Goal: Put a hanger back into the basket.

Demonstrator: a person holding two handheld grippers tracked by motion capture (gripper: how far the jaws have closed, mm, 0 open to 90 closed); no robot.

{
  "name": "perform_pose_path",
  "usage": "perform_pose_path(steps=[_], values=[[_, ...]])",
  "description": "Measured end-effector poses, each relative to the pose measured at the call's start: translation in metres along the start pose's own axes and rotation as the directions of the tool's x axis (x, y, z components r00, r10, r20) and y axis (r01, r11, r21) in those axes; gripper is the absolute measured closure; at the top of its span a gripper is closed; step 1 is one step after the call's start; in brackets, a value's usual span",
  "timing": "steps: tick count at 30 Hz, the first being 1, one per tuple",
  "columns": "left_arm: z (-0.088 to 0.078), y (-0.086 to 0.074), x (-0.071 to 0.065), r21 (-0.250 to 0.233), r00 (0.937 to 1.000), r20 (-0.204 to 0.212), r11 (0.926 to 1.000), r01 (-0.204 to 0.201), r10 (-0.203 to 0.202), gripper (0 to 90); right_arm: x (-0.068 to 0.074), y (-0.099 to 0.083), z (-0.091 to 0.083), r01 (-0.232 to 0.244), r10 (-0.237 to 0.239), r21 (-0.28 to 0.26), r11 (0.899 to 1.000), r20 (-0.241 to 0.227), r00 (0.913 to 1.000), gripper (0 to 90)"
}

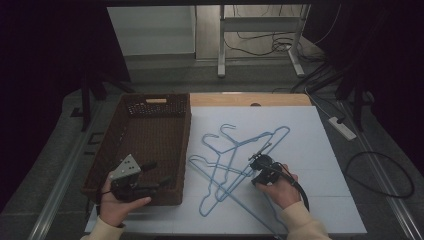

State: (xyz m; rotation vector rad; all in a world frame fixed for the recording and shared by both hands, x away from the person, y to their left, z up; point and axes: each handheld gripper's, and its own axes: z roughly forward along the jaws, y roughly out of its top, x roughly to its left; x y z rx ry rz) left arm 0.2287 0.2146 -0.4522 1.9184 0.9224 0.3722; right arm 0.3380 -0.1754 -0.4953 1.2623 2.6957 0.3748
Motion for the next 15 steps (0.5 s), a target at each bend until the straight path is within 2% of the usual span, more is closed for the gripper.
perform_pose_path(steps=[2,5,9,13,15], values=[[0.0005,0.0003,-0.0008,0.0,1.0,0.0,1.0,-0.002,0.002,30.5,-0.0013,-0.0002,0.0003,-0.025,0.025,-0.003,1.0,-0.006,0.9997,83.8],[0.0014,0.0007,-0.0018,0.004,1.0,0.001,1.0,-0.007,0.007,30.5,-0.0038,-0.0003,-0.0002,-0.056,0.056,0.001,0.998,-0.014,0.9983,86.5],[0.0012,0.0012,-0.0025,0.001,1.0,0.0,1.0,-0.009,0.009,30.5,-0.0037,-0.0023,-0.0008,-0.038,0.038,-0.013,0.999,-0.012,0.9992,87.2],[0.0013,0.0013,-0.0025,0.002,0.9999,0.0,0.9999,-0.011,0.011,30.5,-0.0075,-0.0064,-0.0045,-0.003,0.001,-0.041,0.999,-0.054,0.9986,87.3],[0.0011,0.0015,-0.0028,0.002,0.9999,-0.001,0.9999,-0.011,0.011,30.5,-0.0094,-0.0098,-0.0095,0.023,-0.028,-0.078,0.997,-0.062,0.9977,87.4]])
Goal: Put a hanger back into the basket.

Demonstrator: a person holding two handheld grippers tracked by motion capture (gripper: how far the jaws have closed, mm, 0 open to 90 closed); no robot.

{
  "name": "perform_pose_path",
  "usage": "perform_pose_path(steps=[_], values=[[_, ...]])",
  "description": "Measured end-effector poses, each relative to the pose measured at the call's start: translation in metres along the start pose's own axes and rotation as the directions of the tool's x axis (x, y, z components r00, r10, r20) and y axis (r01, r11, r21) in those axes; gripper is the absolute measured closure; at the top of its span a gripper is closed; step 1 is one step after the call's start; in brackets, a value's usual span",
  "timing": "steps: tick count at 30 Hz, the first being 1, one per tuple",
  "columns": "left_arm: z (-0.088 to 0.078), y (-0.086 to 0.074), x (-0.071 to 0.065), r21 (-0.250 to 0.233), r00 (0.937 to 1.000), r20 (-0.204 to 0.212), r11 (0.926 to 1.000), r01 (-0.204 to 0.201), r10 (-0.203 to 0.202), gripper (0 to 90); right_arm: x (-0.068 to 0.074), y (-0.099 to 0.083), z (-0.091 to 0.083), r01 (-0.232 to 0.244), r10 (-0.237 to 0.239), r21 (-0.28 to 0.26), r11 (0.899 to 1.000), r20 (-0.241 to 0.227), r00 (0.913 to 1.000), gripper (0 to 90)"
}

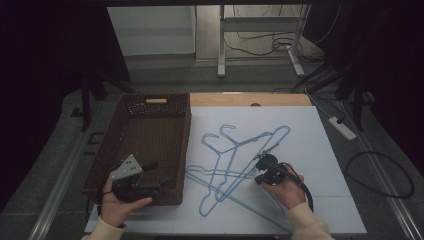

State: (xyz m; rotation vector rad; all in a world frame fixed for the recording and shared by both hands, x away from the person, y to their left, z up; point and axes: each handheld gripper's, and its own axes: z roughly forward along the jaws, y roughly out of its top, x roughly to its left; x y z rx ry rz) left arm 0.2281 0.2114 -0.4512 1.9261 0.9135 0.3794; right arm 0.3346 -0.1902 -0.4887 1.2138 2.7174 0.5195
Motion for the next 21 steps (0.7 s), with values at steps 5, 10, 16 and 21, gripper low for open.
perform_pose_path(steps=[5,10,16,21], values=[[-0.001,0.001,-0.002,-0.002,1.0,-0.001,1.0,-0.005,0.005,30.5,-0.004,-0.007,-0.014,0.046,-0.048,-0.072,0.996,-0.023,0.9986,87.5],[0.001,0.002,-0.004,0.001,1.0,0.0,1.0,-0.01,0.01,30.5,-0.009,-0.015,-0.028,0.084,-0.09,-0.128,0.988,-0.046,0.9948,87.6],[0.001,0.003,-0.005,0.002,0.9999,0.0,0.9999,-0.013,0.013,30.5,-0.016,-0.021,-0.04,0.092,-0.107,-0.181,0.979,-0.073,0.9916,87.6],[0.002,0.005,-0.008,0.005,0.9998,0.003,0.9998,-0.02,0.02,30.5,-0.019,-0.023,-0.047,0.106,-0.127,-0.215,0.971,-0.087,0.988,87.6]])
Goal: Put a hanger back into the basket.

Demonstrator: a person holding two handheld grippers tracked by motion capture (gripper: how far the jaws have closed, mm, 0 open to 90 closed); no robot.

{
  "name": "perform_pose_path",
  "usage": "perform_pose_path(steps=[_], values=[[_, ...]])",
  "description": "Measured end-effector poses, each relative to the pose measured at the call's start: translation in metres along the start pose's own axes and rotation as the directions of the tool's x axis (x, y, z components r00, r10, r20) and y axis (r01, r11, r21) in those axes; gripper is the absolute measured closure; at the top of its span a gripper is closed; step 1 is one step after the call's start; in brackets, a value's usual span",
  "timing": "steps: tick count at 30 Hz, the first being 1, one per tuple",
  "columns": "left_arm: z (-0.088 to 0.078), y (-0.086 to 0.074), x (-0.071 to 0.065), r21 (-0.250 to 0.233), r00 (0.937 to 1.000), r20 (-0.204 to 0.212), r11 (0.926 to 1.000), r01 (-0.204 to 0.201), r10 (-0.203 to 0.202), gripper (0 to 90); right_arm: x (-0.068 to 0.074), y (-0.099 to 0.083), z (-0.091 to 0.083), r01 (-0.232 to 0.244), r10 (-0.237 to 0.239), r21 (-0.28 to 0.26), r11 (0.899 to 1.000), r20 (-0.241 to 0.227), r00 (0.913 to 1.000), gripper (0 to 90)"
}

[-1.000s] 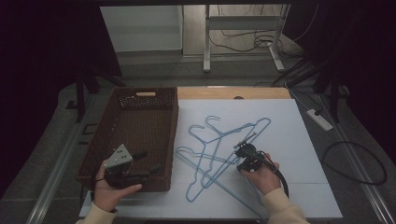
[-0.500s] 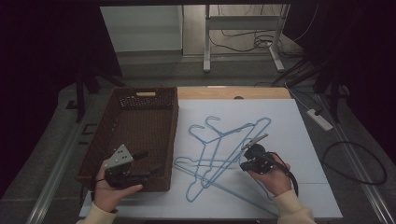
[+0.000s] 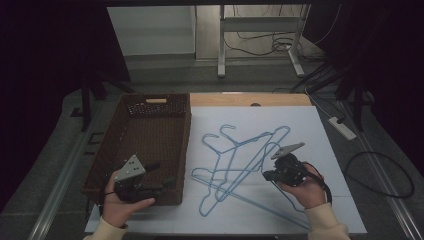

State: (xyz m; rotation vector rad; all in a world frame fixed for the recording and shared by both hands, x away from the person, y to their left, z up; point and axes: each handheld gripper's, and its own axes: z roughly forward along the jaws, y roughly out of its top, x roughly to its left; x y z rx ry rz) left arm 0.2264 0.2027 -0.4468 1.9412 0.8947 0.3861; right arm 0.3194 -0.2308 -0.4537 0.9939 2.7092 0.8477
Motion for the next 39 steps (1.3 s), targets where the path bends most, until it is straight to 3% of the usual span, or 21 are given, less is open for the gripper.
perform_pose_path(steps=[7,21,30,39], values=[[0.009,0.007,-0.011,0.01,0.9992,0.027,0.9995,-0.029,0.028,30.5,0.002,0.0,-0.012,0.027,-0.029,-0.04,0.999,-0.029,0.9992,87.7],[0.022,0.019,-0.021,0.019,0.9968,0.05,0.9978,-0.064,0.063,30.7,0.002,0.001,-0.03,0.046,-0.054,-0.114,0.992,-0.071,0.996,87.9],[0.036,0.041,-0.03,0.022,0.9899,0.075,0.9923,-0.122,0.12,30.6,0.005,0.002,-0.035,0.052,-0.065,-0.132,0.99,-0.095,0.9934,87.9],[0.057,0.053,-0.031,0.061,0.9852,0.111,0.9886,-0.137,0.13,30.6,0.005,0.002,-0.039,0.055,-0.072,-0.15,0.987,-0.109,0.9914,87.9]])
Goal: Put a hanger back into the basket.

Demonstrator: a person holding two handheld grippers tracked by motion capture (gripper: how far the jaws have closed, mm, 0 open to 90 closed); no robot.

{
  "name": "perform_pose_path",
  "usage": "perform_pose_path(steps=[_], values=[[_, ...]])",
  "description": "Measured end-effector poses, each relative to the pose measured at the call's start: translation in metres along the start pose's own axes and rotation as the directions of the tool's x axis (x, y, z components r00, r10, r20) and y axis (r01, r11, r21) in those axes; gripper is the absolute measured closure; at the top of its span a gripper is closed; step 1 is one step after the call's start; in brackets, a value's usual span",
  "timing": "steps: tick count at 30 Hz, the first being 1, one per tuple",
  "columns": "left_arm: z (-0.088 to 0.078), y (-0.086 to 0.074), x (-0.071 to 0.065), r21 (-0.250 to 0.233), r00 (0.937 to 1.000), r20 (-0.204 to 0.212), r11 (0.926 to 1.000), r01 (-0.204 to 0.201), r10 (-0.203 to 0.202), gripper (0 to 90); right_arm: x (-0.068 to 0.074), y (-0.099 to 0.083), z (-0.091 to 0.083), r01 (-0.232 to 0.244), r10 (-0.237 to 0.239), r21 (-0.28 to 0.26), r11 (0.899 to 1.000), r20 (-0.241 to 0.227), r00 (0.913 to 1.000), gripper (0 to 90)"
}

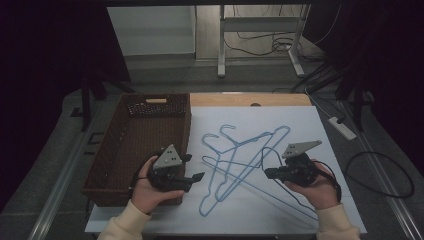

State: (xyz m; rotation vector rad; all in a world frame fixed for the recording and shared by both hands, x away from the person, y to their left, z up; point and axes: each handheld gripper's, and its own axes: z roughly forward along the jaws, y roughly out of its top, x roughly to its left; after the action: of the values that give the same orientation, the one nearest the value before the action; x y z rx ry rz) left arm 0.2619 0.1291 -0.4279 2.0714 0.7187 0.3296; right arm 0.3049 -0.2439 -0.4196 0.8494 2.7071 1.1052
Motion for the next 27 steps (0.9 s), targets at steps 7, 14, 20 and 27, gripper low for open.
perform_pose_path(steps=[7,14,20,27], values=[[0.013,0.014,-0.001,0.034,0.9993,0.038,0.9994,-0.002,0.0,30.4,0.004,0.003,-0.008,0.017,-0.017,-0.022,1.0,-0.013,0.9998,87.9],[0.022,0.032,-0.01,0.044,0.9974,0.055,0.9978,-0.049,0.047,30.1,0.005,0.003,-0.017,0.027,-0.028,-0.037,0.999,-0.017,0.9995,87.8],[0.034,0.044,-0.012,0.068,0.9955,0.068,0.9951,-0.071,0.066,30.1,0.008,0.003,-0.024,0.037,-0.038,-0.049,0.998,-0.024,0.999,87.9],[0.054,0.053,-0.01,0.107,0.9915,0.112,0.9912,-0.078,0.066,30.2,0.008,0.003,-0.025,0.039,-0.041,-0.054,0.998,-0.042,0.9983,87.8]])
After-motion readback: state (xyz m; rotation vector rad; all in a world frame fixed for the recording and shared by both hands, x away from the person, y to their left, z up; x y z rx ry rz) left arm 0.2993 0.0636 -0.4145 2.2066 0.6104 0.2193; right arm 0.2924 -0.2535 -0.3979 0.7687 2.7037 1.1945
